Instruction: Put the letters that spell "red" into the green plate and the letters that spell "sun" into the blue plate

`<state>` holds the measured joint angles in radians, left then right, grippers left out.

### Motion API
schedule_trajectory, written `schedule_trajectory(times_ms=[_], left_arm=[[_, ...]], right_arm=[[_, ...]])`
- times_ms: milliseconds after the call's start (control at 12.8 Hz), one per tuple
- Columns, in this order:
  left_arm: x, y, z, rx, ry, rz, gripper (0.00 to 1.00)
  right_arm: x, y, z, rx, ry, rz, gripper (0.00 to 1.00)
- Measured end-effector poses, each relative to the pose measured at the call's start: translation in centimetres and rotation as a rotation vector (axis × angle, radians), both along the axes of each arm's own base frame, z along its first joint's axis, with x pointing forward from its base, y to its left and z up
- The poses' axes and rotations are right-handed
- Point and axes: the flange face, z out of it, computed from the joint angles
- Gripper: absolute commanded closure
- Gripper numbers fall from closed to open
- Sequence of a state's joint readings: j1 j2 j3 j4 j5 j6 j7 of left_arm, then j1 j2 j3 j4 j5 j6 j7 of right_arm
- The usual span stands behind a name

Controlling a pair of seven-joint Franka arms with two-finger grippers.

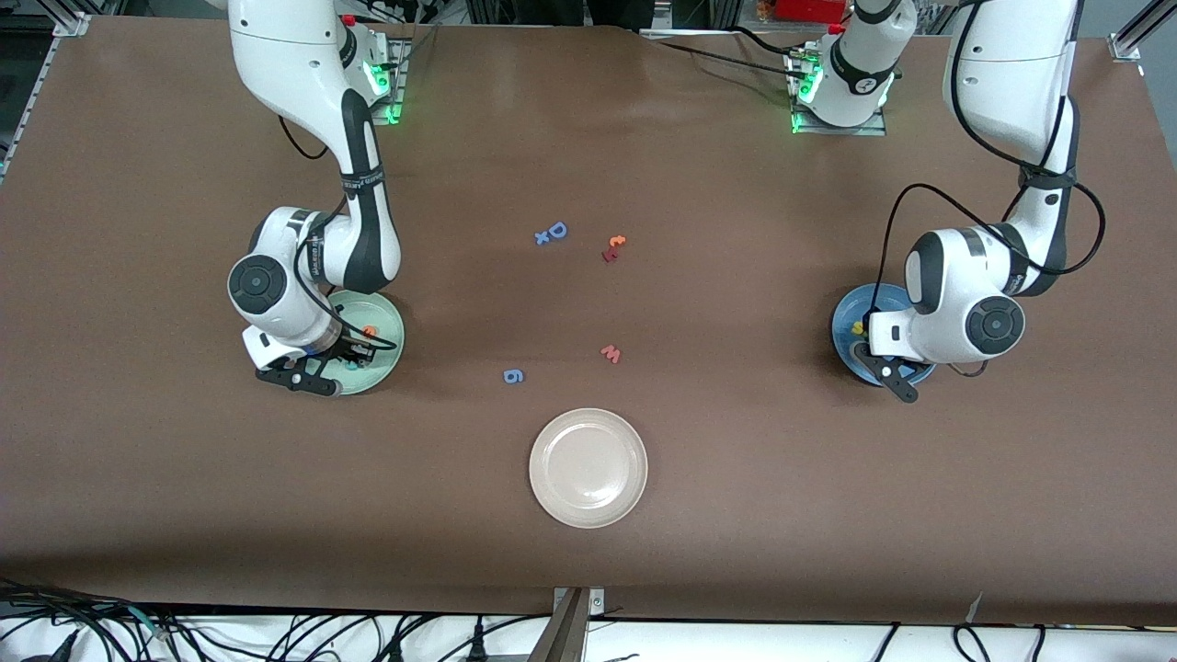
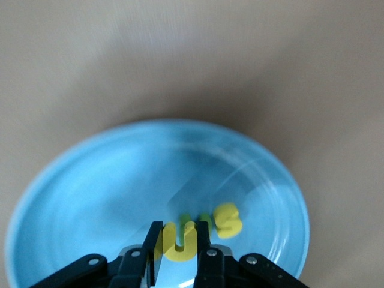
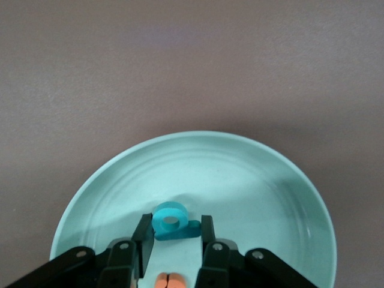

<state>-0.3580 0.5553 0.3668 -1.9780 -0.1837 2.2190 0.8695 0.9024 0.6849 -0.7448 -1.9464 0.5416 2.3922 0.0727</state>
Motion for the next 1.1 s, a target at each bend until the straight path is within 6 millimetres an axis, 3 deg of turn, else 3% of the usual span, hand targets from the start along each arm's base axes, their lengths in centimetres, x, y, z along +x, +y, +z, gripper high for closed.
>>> schedule_trajectory(times_ms=[157, 235, 313, 470, 705, 862, 940, 1097], left_arm=[[-0.5, 0.7, -0.3, -0.001, 0.011, 0.013, 0.0], [-0.3, 0.7, 0.1, -0.003, 0.002, 0.013, 0.0], [0.2, 0.5, 1.3, -0.009, -0.023, 0.011, 0.0], [2.3, -0.1, 6.6, -0.036, -0.109, 0.004, 0.0], [4.4, 0.4, 18.3, -0.089, -0.261, 0.012, 0.0], [4.3, 0.8, 25.1, -0.12, -0.365, 0.016, 0.0], [3.9, 0.8, 27.4, -0.133, -0.393, 0.038, 0.0], [2.5, -0.1, 29.9, -0.119, -0.361, 0.176, 0.0]], right_arm=[[0.2, -0.1, 0.2, 0.003, -0.004, 0.0, 0.15], [0.3, 0.0, 0.3, 0.004, -0.007, 0.002, 0.08], [0.5, 0.3, 0.5, 0.008, -0.009, 0.006, 0.08], [0.8, 1.0, 1.1, 0.024, 0.013, 0.012, 0.07], [1.5, 1.8, 4.3, 0.076, 0.101, 0.013, 0.06], [2.4, 1.4, 8.9, 0.115, 0.187, 0.012, 0.06], [2.8, 1.3, 11.6, 0.131, 0.225, 0.015, 0.02], [3.1, 1.0, 16.6, 0.142, 0.28, 0.029, 0.01]])
